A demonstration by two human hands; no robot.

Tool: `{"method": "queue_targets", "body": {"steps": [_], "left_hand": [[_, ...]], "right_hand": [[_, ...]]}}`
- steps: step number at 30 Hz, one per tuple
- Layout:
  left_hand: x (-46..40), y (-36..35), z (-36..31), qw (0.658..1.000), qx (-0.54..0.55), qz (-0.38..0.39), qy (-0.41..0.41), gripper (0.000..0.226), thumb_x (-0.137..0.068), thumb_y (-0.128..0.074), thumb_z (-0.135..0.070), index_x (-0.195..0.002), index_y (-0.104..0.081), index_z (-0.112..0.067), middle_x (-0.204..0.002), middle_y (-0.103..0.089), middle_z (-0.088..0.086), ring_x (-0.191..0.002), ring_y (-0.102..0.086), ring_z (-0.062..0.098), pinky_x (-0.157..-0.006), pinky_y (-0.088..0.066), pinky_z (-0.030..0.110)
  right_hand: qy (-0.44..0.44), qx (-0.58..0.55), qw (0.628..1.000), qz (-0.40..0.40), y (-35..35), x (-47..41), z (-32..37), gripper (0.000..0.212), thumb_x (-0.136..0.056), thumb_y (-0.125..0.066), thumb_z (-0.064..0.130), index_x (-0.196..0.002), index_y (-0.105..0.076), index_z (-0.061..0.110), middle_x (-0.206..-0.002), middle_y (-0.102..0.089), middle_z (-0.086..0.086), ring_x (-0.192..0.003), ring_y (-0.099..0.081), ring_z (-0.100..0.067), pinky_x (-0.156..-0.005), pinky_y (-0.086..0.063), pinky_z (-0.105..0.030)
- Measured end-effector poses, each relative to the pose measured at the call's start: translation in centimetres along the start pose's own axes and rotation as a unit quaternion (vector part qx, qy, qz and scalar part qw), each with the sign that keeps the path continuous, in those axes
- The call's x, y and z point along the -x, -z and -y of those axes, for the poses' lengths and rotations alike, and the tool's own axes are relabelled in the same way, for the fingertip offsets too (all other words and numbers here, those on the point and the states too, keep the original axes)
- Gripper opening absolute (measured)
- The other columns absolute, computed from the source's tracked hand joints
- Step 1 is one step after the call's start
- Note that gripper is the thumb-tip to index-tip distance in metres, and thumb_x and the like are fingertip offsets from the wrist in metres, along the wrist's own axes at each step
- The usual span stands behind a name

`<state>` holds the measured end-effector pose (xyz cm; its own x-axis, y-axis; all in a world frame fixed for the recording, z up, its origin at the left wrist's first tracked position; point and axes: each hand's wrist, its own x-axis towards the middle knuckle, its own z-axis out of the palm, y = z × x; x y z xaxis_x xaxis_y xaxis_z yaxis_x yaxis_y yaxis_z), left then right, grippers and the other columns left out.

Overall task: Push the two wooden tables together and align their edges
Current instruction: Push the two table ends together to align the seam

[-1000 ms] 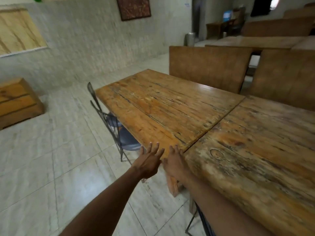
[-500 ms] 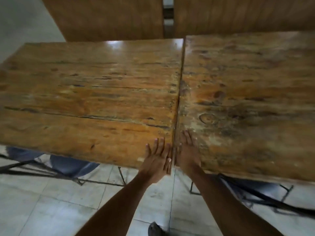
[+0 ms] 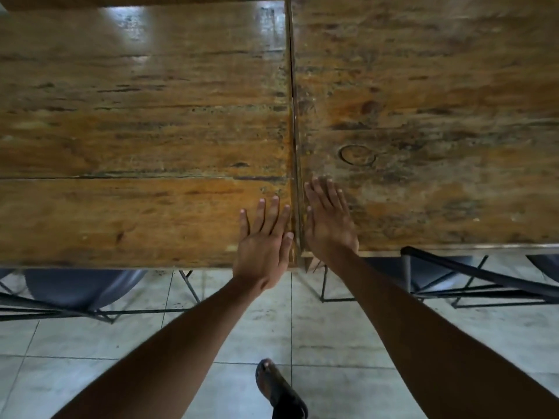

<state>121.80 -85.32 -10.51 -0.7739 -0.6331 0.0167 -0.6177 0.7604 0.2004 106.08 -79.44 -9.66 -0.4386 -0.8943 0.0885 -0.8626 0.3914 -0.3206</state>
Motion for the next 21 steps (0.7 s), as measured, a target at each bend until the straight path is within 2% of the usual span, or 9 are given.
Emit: {"method": "queue_targets", "body": {"steps": [5, 14, 21], "left_hand": [[-0.9, 0.2, -0.2, 1.0, -0.001, -0.002, -0.001, 0.058, -0.105, -0.013, -0.043, -0.157, -0.016, -0.019, -0.167, -0.009, 0.007, -0.153, 0.002, 0.028, -0.121, -0.002, 0.059], [-2.5, 0.0, 0.1, 1.0, 0.007, -0.012, -0.003, 0.058, -0.105, -0.015, -0.044, -0.156, -0.021, -0.018, -0.166, -0.015, 0.008, -0.153, -0.004, 0.029, -0.121, -0.006, 0.061], [-2.7, 0.0, 0.1, 1.0, 0.0, -0.013, 0.0, 0.058, -0.104, -0.016, -0.043, -0.156, -0.021, -0.018, -0.166, -0.015, 0.008, -0.153, -0.005, 0.03, -0.121, -0.006, 0.06]], "right_hand": [[-0.005, -0.001, 1.0, 0.008, 0.1, 0.1, 0.0, 0.053, -0.106, -0.023, 0.025, -0.158, -0.018, 0.017, -0.168, -0.01, -0.001, -0.155, 0.002, -0.02, -0.126, -0.003, -0.04], [0.002, -0.011, 1.0, -0.001, 0.2, 0.0, -0.1, 0.053, -0.104, -0.027, 0.023, -0.157, -0.024, 0.016, -0.167, -0.018, -0.003, -0.155, -0.005, -0.022, -0.126, -0.005, -0.04], [0.001, -0.007, 1.0, 0.007, 0.1, -0.1, -0.2, 0.053, -0.105, -0.026, 0.024, -0.157, -0.023, 0.017, -0.167, -0.017, -0.002, -0.155, -0.004, -0.022, -0.126, -0.005, -0.041]]}}
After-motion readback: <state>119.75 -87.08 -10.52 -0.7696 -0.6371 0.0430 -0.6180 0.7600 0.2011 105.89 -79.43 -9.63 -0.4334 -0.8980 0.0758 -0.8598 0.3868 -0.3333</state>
